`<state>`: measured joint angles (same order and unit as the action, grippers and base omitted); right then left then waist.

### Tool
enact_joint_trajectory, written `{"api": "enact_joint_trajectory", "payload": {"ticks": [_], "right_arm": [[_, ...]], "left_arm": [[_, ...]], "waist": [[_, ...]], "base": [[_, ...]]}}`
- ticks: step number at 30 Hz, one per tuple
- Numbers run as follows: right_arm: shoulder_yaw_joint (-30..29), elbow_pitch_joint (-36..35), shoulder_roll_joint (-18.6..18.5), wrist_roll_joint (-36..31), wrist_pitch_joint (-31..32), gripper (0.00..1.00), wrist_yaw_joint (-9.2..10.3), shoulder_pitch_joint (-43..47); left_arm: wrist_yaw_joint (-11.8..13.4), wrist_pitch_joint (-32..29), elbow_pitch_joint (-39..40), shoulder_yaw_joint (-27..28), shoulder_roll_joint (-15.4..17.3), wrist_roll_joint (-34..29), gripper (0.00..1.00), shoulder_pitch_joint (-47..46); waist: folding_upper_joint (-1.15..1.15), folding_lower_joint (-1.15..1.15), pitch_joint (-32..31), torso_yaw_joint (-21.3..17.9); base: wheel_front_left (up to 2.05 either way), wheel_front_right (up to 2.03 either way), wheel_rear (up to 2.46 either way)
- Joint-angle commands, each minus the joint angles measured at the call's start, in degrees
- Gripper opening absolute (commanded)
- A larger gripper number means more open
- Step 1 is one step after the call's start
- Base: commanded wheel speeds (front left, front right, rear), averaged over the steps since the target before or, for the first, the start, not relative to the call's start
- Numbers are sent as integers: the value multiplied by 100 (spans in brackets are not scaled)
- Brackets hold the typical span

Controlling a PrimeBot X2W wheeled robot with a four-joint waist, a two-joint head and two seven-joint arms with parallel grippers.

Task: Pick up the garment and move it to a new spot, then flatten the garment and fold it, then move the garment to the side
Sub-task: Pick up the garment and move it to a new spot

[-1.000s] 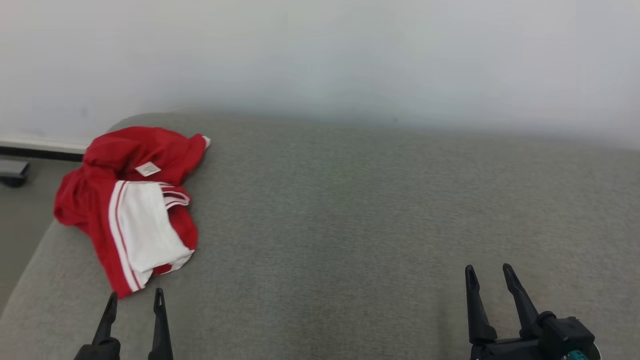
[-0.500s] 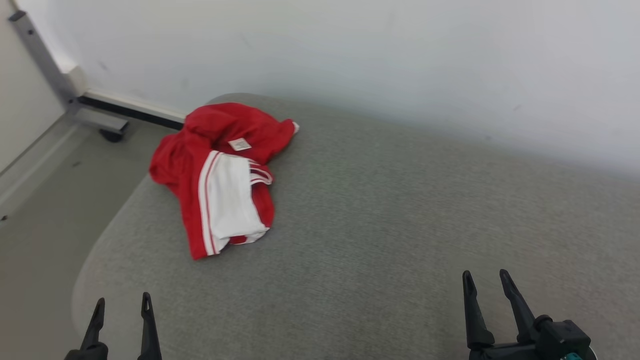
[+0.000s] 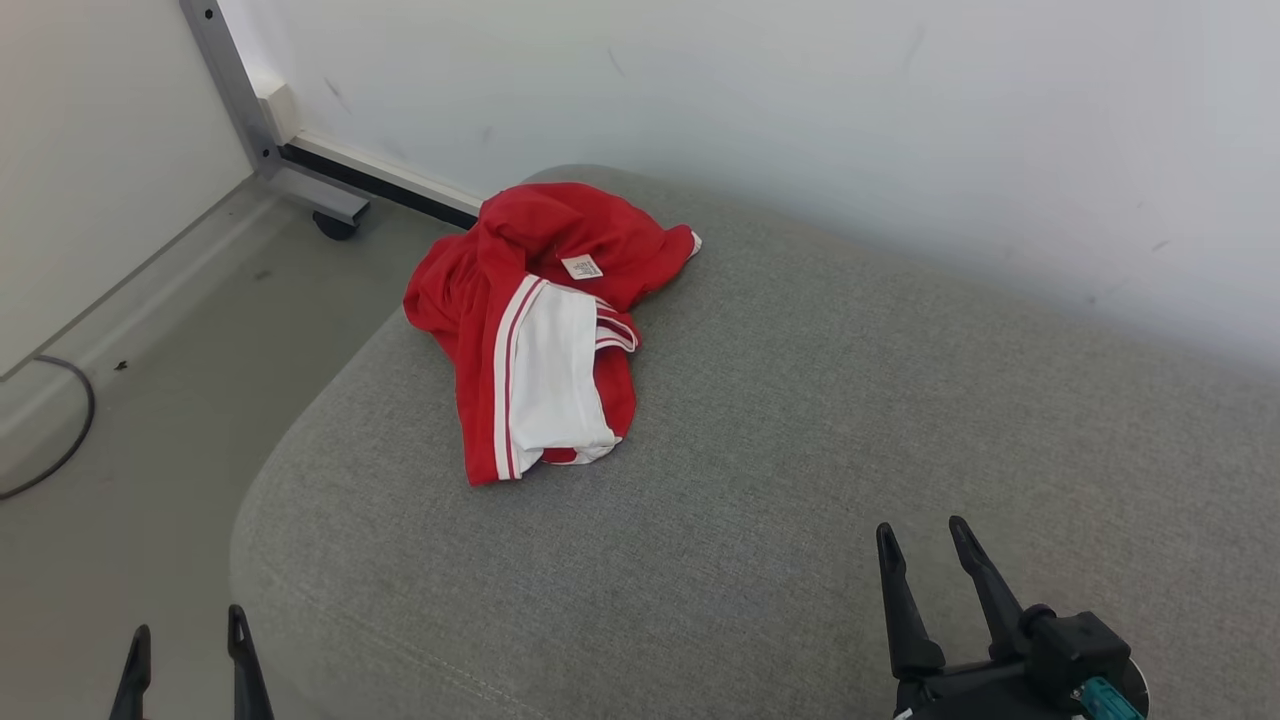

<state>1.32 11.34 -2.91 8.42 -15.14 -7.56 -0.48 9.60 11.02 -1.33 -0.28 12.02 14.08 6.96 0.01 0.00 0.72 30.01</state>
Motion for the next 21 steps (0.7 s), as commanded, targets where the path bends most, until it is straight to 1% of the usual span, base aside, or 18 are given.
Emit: {"api": "enact_joint_trajectory", "payload": {"ticks": [1, 9, 15, 16, 17, 21], "right_arm": [[21, 24, 6, -40, 0, 100, 13, -64], [35, 101, 6, -66, -1, 100, 14, -115], [-250, -5, 7, -110, -1, 100, 13, 74], [-270, -41, 7, -139, -1, 100, 13, 95], [-302, -131, 8, -210, 16, 100, 14, 52], [-469, -333, 5, -415, 89, 100, 14, -78]], "left_arm": [[21, 36, 44, 22, -9, 24, 100, 76], [114, 62, 117, 70, 39, 18, 100, 39], [-83, 48, -161, 1, 130, 126, 100, -544], [-125, 9, -227, -13, 195, 117, 100, -669], [-210, 48, -325, 60, 263, 210, 100, -1003], [-436, 71, -623, 116, 410, 371, 100, -1792]], "waist": [[-1, 0, 21, 17], [-1, 0, 6, -3], [-1, 0, -22, -93], [-1, 0, 4, -150], [-1, 0, 141, -360], [-1, 0, 507, -782]], "base": [[0, 0, 0], [0, 0, 0], [0, 0, 0], [0, 0, 0], [0, 0, 0], [0, 0, 0]]}}
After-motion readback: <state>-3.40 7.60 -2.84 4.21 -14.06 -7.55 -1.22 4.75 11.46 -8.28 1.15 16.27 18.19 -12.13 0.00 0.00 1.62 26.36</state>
